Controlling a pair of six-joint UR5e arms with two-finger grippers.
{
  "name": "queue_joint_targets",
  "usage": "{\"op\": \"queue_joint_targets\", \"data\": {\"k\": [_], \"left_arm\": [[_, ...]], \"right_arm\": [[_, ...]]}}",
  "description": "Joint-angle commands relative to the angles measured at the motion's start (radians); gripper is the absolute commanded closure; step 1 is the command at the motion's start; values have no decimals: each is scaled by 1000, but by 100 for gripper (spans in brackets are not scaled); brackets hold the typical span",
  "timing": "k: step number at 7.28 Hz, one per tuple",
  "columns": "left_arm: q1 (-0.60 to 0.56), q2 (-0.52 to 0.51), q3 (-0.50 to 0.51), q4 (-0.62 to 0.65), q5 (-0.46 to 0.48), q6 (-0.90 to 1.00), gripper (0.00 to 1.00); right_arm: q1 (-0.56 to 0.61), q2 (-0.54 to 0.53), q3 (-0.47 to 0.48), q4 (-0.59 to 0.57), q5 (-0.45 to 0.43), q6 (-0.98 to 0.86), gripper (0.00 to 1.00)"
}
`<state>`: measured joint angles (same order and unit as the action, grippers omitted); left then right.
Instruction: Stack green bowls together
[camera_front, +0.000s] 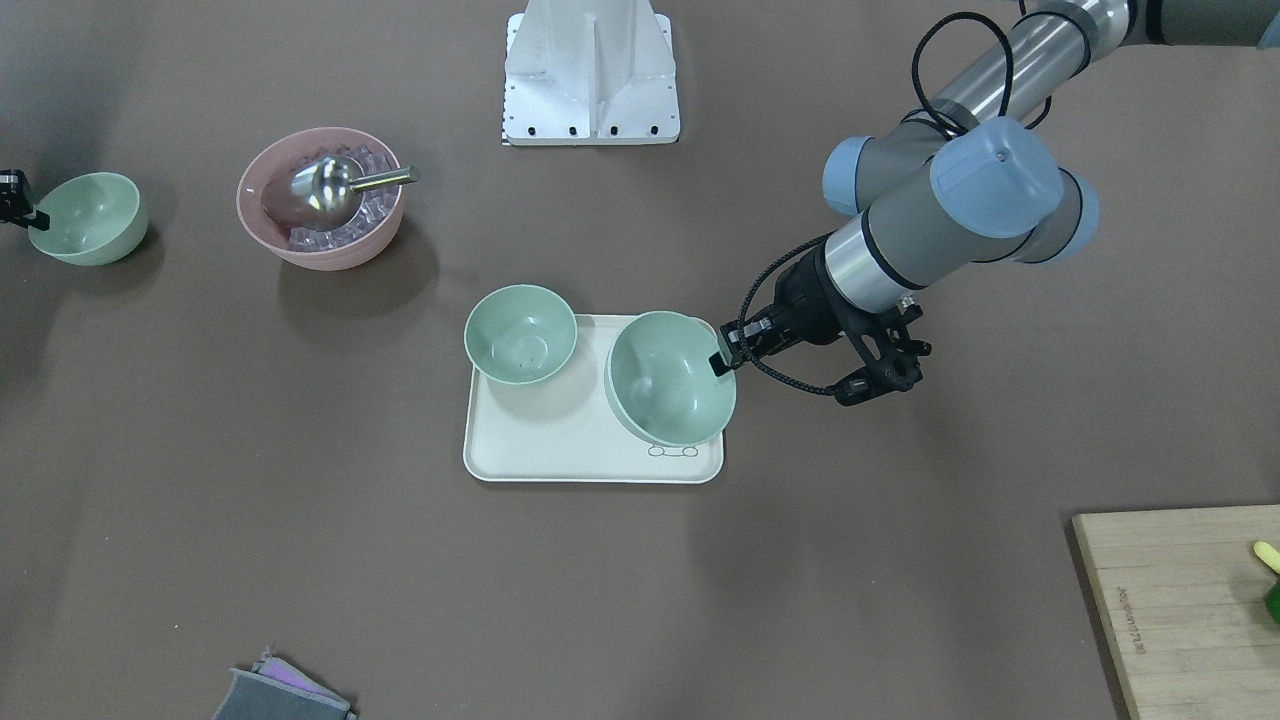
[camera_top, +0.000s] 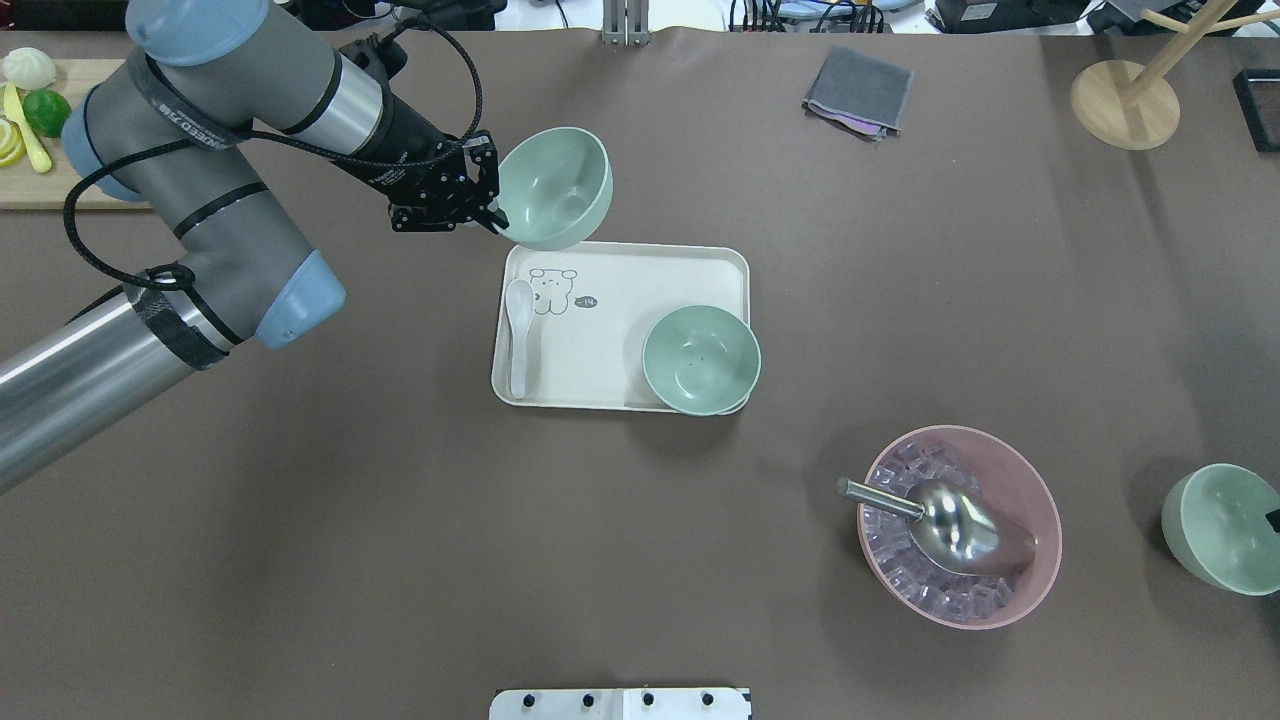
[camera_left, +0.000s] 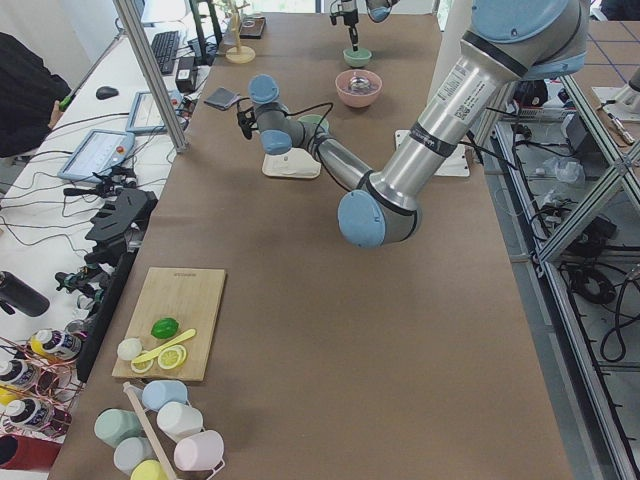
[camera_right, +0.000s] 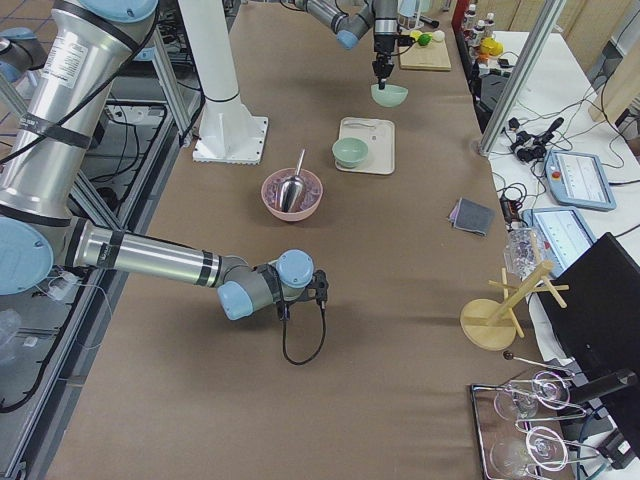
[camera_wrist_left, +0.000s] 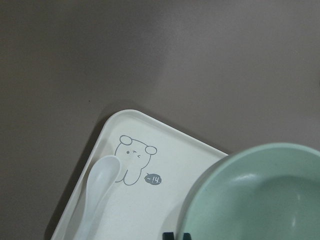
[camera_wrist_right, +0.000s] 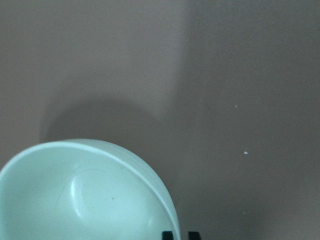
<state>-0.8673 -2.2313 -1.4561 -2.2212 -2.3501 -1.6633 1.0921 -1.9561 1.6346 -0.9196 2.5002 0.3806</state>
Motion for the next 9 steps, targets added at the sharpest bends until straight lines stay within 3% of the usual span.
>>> {"op": "queue_joint_targets", "data": {"k": [1, 3, 4, 6, 9], "left_arm": [[-1, -1, -4, 0, 0, -4, 100], [-1, -4, -4, 1, 0, -6, 100], [-1, -5, -3, 1, 0, -6, 100], [37, -28, -3, 0, 21, -41, 100], [200, -73, -30, -9, 214, -146, 100]], "right_arm": [[49, 2, -28, 53, 44, -14, 100], [223, 43, -36, 48, 254, -8, 100], [274, 46, -44, 53, 293, -8, 100], [333, 126, -45, 51, 319, 44, 100], [364, 255, -61, 50, 313, 211, 100]]}}
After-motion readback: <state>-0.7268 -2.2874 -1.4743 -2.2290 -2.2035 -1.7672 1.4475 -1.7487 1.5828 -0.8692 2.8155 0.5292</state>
